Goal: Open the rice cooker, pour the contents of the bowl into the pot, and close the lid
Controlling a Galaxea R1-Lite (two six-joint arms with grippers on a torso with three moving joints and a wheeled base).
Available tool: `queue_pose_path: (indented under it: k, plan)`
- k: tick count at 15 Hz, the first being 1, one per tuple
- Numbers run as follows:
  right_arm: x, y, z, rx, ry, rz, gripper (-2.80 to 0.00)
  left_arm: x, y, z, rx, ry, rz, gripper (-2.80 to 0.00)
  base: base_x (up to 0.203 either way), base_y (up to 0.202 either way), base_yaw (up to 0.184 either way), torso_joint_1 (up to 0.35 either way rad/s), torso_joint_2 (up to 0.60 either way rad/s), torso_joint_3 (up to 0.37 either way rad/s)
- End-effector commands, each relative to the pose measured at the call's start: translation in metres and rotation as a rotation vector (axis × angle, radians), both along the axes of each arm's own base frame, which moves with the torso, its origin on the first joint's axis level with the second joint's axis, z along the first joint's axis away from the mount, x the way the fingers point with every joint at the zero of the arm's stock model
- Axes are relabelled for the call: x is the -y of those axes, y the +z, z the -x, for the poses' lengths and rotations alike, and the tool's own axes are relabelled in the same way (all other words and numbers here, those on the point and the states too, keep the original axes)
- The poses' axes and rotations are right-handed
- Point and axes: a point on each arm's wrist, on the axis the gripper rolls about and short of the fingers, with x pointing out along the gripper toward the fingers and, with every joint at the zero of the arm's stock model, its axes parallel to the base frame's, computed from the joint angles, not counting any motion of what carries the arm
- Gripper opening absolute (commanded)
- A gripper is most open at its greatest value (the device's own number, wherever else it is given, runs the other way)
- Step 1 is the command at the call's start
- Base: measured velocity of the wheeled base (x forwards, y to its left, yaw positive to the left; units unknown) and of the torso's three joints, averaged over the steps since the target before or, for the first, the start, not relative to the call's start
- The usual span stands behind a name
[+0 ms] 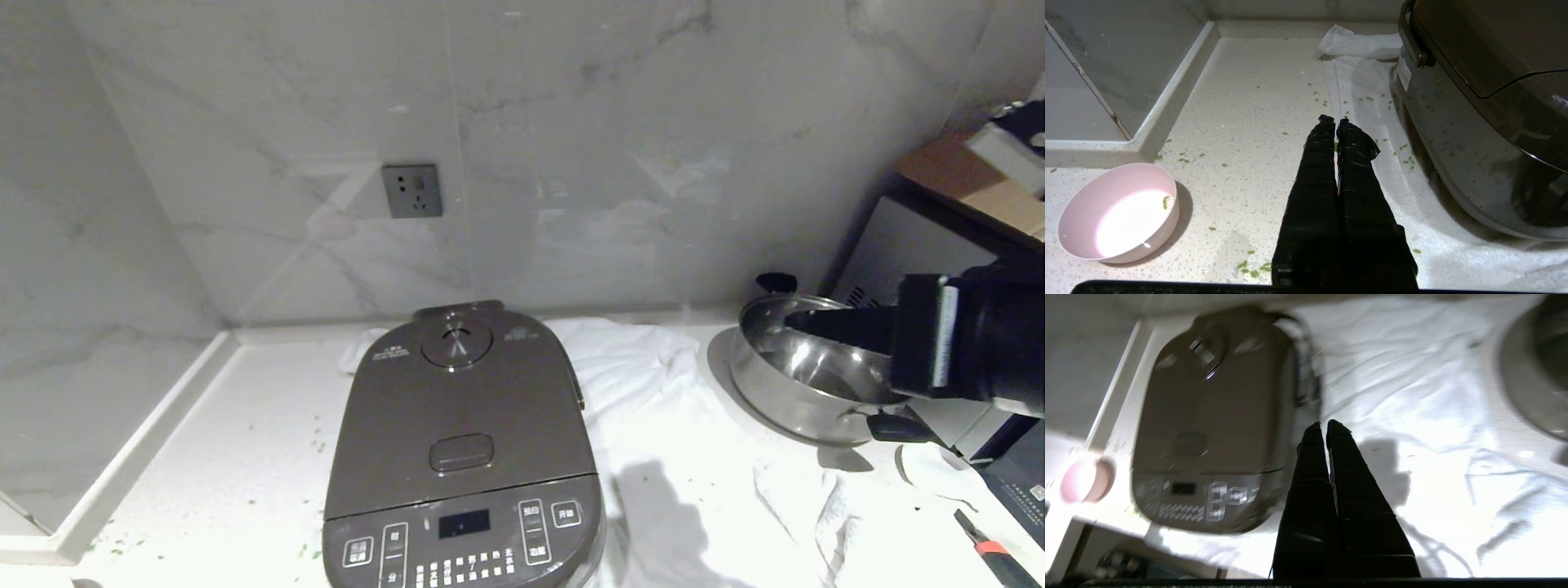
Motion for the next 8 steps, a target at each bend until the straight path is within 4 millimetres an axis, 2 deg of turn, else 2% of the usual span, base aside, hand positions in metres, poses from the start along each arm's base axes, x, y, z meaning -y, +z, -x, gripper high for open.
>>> queue_pose_path:
  k: [1,3,8]
  plan:
    - [0.043,0.007,0.023,0.078,-0.123,-0.042,-2.80,0.000,0.000,0.000,0.000,0.000,0.002,-2.80,0.000,0.000,0.000,0.000,0.00,0.000]
    - [0.064,0.003,0.029,0.107,-0.258,-0.011,-2.80,0.000,0.000,0.000,0.000,0.000,0.005,-2.80,0.000,0.000,0.000,0.000,0.00,0.000]
    - [0.103,-0.005,0.072,0.217,-0.469,0.028,-2.80,0.000,0.000,0.000,0.001,0.001,0.007,-2.80,0.000,0.000,0.000,0.000,0.00,0.000]
